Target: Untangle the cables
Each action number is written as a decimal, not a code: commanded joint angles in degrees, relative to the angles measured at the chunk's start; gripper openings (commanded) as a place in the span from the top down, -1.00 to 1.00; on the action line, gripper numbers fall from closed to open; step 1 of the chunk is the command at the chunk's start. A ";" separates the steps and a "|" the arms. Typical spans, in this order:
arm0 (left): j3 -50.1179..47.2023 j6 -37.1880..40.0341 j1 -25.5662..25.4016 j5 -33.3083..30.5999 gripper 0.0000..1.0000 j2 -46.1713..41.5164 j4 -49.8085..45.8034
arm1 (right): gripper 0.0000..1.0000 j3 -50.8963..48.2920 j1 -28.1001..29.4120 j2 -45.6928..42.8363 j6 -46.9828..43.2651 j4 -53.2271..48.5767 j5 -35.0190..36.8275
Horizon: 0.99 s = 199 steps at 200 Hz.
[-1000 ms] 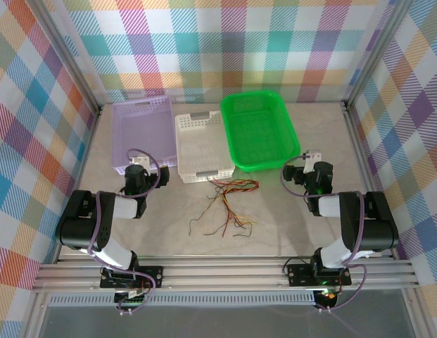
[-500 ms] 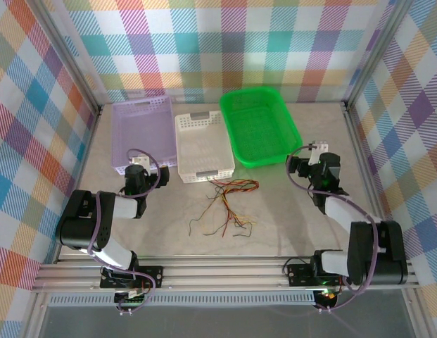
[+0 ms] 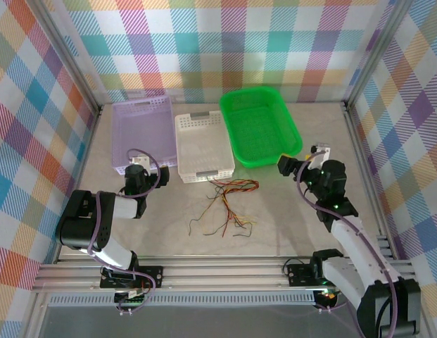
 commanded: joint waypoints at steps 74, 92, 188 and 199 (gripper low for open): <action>1.05 0.55 0.40 0.41 -1.00 -0.50 0.05 | -0.99 -0.68 6.69 -2.71 17.00 -19.67 -5.57; 1.08 0.58 0.43 0.47 -1.00 -0.52 0.01 | -0.99 -2.43 10.72 -2.24 15.60 -20.09 -0.78; 1.03 0.57 0.37 0.41 -1.00 -0.52 0.02 | -0.70 1.99 21.47 20.42 4.58 -12.69 6.08; 1.09 0.57 0.42 0.43 -1.00 -0.50 0.01 | -0.62 3.86 22.42 23.09 3.09 -12.94 7.59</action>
